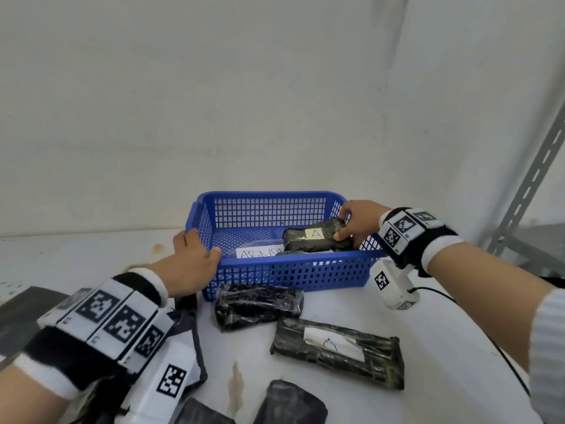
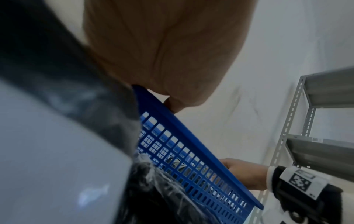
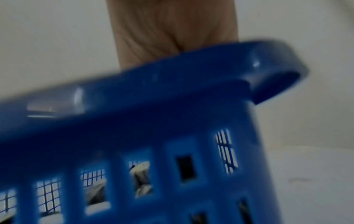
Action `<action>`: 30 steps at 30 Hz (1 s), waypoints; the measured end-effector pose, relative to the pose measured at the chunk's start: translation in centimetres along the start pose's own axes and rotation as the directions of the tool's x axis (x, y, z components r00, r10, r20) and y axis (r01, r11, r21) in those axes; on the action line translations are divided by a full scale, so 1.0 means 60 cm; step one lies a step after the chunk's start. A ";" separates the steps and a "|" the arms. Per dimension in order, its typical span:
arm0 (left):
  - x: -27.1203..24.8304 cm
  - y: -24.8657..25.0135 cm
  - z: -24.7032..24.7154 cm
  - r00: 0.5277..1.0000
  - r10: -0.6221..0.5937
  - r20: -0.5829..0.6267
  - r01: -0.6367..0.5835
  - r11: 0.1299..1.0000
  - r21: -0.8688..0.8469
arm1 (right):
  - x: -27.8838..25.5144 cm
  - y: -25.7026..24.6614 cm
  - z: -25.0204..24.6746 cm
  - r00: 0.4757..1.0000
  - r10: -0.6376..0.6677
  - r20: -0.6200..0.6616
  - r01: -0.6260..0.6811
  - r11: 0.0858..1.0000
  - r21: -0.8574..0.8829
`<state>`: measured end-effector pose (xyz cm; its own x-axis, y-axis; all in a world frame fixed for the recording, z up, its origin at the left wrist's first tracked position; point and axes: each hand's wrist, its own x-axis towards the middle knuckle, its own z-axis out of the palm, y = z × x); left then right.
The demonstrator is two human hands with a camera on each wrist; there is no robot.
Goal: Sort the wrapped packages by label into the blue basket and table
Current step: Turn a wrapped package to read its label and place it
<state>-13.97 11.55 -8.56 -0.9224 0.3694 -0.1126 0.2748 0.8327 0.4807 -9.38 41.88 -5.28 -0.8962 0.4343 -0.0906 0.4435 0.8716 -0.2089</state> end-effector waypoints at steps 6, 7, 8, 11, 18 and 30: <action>-0.007 0.001 0.007 0.996 0.063 -0.059 -0.063 0.998 -0.003 | 0.012 -0.019 0.017 0.994 -0.103 0.028 0.106 0.934 -0.341; -0.009 0.005 0.005 0.999 0.041 -0.029 -0.042 0.999 -0.016 | 0.014 -0.021 0.017 0.994 -0.105 0.039 0.112 0.917 -0.382; -0.010 0.008 0.004 1.000 0.025 -0.005 -0.025 1.000 -0.014 | 0.014 -0.023 0.016 0.993 -0.111 0.050 0.122 0.896 -0.428; -0.011 0.009 0.002 1.000 0.010 -0.021 -0.010 0.999 0.039 | 0.008 -0.023 0.015 0.989 -0.124 0.075 0.145 0.829 -0.540; -0.001 -0.001 0.013 0.992 0.004 -0.123 -0.026 0.983 -0.180 | -0.037 -0.020 -0.019 0.986 -0.169 0.000 0.161 0.940 -0.301; -0.063 -0.018 -0.028 0.957 -0.035 -0.286 -0.047 0.960 -0.275 | -0.271 -0.009 0.043 0.954 -0.216 0.209 0.236 0.968 -0.079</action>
<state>-11.22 8.54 -7.19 -0.9705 0.2065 0.1244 0.2328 0.6688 0.7061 4.90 33.78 -6.21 -0.9530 0.1786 -0.2449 0.2185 0.9647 -0.1471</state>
